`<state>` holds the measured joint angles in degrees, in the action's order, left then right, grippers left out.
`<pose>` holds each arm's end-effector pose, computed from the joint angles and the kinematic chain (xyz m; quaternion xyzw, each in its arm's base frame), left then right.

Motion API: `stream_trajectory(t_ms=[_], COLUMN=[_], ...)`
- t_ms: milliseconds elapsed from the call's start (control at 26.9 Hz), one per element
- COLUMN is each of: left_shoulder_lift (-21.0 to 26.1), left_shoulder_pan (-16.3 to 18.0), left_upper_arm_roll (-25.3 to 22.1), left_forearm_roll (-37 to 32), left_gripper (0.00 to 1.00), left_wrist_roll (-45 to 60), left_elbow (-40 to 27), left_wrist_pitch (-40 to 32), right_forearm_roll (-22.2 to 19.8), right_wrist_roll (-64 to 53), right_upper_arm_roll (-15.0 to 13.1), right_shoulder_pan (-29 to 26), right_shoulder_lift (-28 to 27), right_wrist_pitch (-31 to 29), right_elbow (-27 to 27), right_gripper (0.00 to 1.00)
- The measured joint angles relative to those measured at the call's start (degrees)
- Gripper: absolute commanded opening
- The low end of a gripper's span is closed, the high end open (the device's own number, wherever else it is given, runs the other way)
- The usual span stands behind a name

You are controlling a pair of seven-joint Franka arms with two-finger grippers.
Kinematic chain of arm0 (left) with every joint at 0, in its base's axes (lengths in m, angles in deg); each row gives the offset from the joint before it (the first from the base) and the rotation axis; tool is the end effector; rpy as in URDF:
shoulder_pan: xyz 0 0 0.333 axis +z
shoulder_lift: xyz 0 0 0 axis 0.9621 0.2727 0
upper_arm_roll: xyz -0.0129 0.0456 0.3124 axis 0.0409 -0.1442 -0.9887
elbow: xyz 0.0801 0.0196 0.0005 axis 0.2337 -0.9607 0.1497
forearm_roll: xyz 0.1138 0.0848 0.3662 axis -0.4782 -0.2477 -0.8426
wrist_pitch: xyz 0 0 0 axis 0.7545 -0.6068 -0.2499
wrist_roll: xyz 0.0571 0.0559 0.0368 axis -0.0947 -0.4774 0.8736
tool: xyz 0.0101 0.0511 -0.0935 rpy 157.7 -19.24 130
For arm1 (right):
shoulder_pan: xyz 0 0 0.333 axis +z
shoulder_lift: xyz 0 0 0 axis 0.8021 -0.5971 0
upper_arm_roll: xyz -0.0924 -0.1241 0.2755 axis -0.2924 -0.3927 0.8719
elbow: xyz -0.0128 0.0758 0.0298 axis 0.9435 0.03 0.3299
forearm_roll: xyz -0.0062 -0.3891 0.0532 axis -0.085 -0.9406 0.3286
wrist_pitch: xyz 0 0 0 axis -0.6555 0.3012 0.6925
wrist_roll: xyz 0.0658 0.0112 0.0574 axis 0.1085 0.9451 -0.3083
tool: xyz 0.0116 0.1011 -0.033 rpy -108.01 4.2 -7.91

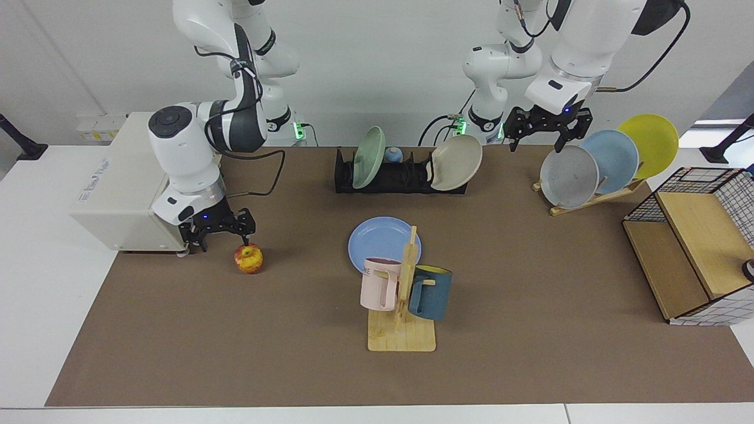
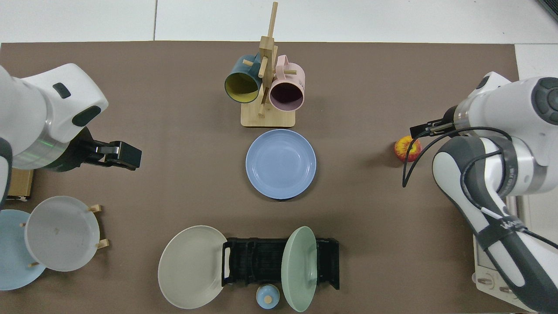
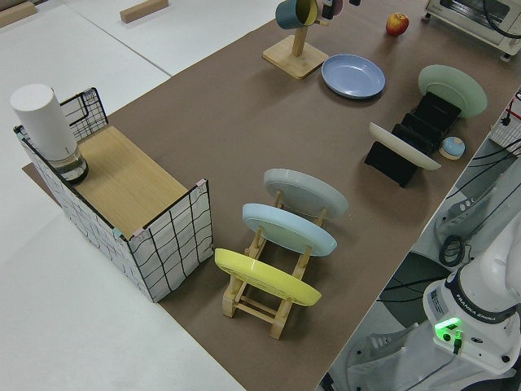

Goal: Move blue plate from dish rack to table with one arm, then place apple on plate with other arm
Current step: 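Reach the right gripper to the apple and grasp it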

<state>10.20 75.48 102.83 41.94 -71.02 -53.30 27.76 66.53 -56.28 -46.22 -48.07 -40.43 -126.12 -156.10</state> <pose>0.5359 -0.1238 0.6385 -0.9979 0.0543 0.0309 0.0184 0.6168 0.0163 0.4120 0.9932 0.0932 0.0671 0.0185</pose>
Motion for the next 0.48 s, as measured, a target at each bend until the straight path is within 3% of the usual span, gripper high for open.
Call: stream_trajectory(t_ms=[484], left_shoulder_lift=[-3.64], left_shoulder_pan=[0.45], left_upper_arm_roll=[-0.73], left_forearm_roll=[1.67], left_gripper=[1.00], left_wrist_roll=[-1.30], left_elbow=[-1.68], left_wrist_pitch=[1.19], right_forearm_roll=[5.31], right_wrist_roll=[-2.27], right_upper_arm_roll=[0.06], right_shoulder_pan=[1.16], right_shoulder_lift=[-1.44], right_wrist_pitch=[-5.80], right_elbow=[-5.28], right_gripper=[1.00])
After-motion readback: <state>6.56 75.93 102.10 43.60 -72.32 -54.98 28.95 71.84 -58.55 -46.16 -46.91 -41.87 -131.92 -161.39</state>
